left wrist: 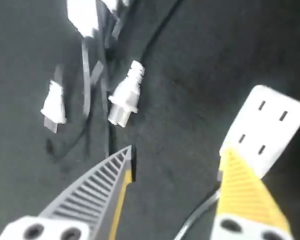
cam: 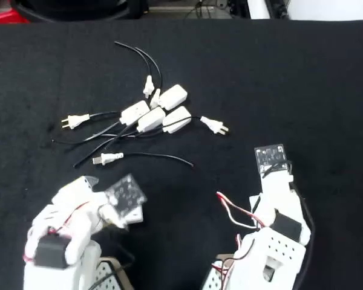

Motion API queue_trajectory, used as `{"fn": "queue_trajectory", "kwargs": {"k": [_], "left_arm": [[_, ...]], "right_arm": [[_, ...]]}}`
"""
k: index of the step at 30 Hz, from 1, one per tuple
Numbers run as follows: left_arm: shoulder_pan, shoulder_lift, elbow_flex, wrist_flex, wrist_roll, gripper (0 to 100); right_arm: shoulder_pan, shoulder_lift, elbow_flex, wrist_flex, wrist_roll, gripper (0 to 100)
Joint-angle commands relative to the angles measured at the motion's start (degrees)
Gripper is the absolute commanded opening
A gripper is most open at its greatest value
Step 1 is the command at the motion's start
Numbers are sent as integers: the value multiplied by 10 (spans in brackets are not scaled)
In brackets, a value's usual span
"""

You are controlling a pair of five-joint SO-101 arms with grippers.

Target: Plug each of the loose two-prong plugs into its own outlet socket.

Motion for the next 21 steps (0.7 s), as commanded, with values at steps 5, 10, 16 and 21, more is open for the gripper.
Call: {"fn": "queue_trajectory", "kwargs": {"k": [5,10,16,21], "left_arm": [[87,86,-167,53,-47,276],[111,328,-199,46,-126,279],[113,531,-240,19,-194,279],[113,598,-194,-86,-191,279]], "right_arm": [[-6,0,-15,-9,1,43],[-5,0,-15,-9,1,43],[-5,0,-15,-10,1,43],[-5,0,-14,-10,2,43]]}}
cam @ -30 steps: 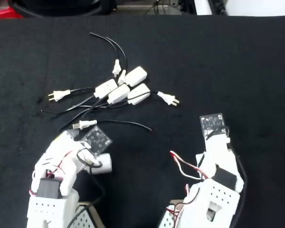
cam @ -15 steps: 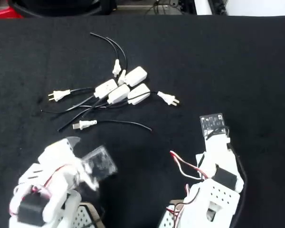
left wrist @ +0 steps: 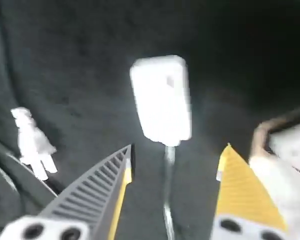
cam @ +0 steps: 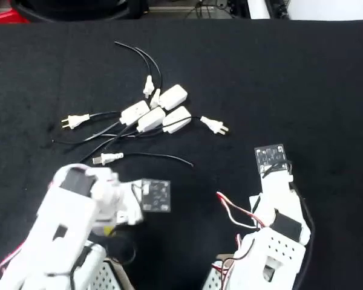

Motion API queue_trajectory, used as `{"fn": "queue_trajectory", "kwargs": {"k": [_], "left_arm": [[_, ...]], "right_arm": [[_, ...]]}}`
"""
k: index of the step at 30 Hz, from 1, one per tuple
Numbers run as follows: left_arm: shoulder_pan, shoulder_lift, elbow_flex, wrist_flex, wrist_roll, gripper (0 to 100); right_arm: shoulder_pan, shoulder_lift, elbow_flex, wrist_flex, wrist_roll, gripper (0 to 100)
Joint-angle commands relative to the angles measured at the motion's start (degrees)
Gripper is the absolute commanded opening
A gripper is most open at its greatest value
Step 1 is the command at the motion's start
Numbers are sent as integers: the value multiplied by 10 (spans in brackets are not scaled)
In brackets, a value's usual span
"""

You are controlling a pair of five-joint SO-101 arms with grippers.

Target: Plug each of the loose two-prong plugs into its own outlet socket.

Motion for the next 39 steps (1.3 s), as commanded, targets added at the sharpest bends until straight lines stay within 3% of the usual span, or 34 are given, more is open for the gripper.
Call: {"fn": "queue_trajectory", "kwargs": {"k": [1,6,13,16,23,30,34,39], "left_arm": [[4,33,16,-66,4,279],[12,35,58,-132,69,279],[84,35,137,-232,190,275],[79,35,132,-237,216,266],[75,35,126,-240,219,24],[44,40,63,-244,219,43],[27,41,61,-303,219,50],[51,37,100,-315,220,195]], "right_arm": [[-5,0,-14,-10,2,43],[-6,0,-14,-11,3,43],[-6,0,-14,-11,3,43],[-6,0,-14,-11,3,43],[-5,0,-14,-11,3,43],[-5,0,-14,-11,3,43],[-6,0,-14,-11,3,43],[-6,0,-14,-11,3,43]]}}
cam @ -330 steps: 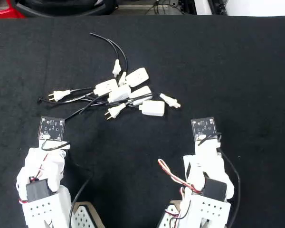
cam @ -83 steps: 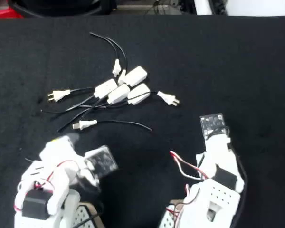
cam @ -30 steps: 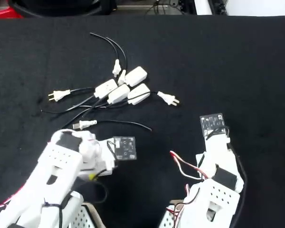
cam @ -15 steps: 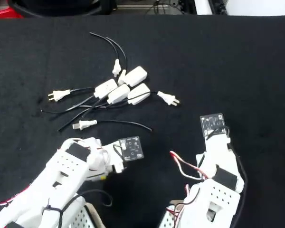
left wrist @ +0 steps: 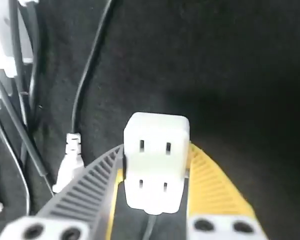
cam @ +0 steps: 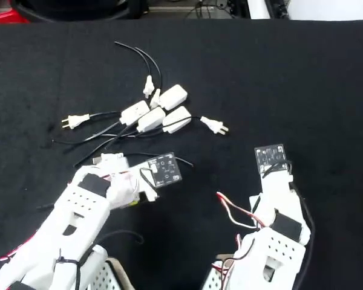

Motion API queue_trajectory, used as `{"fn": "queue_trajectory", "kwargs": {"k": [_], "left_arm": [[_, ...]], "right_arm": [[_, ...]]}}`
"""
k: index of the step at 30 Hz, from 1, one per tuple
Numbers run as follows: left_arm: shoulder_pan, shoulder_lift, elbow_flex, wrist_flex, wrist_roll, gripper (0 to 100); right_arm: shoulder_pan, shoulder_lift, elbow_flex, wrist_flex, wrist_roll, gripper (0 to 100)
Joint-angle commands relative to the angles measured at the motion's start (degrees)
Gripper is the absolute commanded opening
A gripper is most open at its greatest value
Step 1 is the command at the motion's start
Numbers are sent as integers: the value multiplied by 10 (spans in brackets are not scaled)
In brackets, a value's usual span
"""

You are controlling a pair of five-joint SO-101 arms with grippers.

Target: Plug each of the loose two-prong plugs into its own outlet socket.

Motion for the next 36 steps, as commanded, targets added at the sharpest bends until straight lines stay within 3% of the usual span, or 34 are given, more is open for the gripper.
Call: {"fn": "queue_trajectory", "kwargs": {"k": [1,4,11,14,17,22,25,28,32,36], "left_arm": [[12,-6,8,-15,7,240],[11,-6,10,-16,7,356],[-36,-7,-60,3,40,366],[-58,-11,-141,76,54,363],[-109,-45,-244,159,149,363],[-242,-155,-330,282,217,363],[-330,-232,-292,294,226,363],[-391,-293,-185,248,236,363],[-404,-369,8,127,292,363],[-398,-467,118,104,366,363]], "right_arm": [[-6,0,-14,-11,3,43],[-7,0,-14,-10,3,43],[-8,0,-14,-10,3,43],[-18,0,-18,-13,4,43],[-58,1,-58,4,18,43],[-171,6,-216,144,36,46],[-297,22,-287,207,49,47],[-410,92,-335,217,44,76],[-493,267,-365,137,58,161],[-533,466,-432,71,99,153]]}}
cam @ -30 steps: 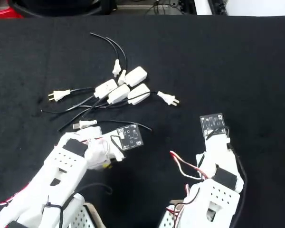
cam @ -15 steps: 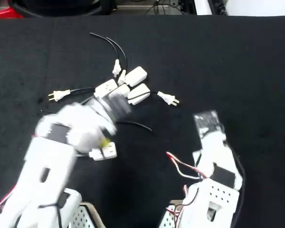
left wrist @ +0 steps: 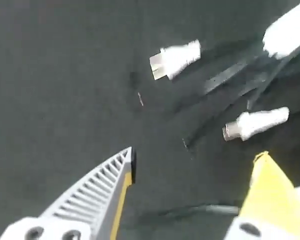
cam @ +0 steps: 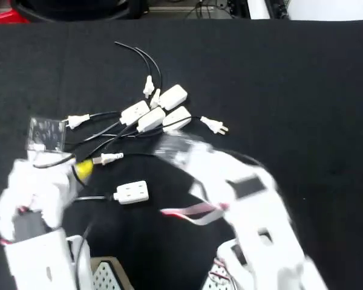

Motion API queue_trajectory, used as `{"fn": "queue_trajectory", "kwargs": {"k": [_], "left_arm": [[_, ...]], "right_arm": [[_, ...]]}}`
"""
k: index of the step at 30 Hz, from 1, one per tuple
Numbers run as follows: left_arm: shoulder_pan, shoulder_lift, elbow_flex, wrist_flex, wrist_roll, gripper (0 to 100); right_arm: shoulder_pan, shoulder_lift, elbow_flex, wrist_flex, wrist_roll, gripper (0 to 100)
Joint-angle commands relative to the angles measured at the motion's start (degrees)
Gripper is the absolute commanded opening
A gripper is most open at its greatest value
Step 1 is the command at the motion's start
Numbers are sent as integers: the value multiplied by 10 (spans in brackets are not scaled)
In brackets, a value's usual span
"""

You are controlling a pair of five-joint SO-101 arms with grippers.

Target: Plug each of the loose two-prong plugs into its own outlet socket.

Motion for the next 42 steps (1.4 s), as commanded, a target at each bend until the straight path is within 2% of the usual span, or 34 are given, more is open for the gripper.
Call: {"fn": "queue_trajectory", "kwargs": {"k": [1,6,12,20,25,30,36,42], "left_arm": [[-1,-94,80,-25,55,363],[-7,-227,175,-25,31,363],[8,-207,197,-26,-9,363],[8,-207,222,-25,-55,363],[29,-207,229,-25,-56,363],[31,-206,229,-25,-56,363],[33,-206,229,-25,-56,363],[33,-206,229,-25,-56,363]], "right_arm": [[-30,188,-95,-45,26,153],[-37,374,-223,-45,52,153],[-35,493,-321,-48,69,152],[-16,605,-406,-48,88,145],[14,645,-439,-48,90,10],[37,644,-446,-43,93,11],[63,611,-447,31,175,11],[171,555,-445,129,324,11]]}}
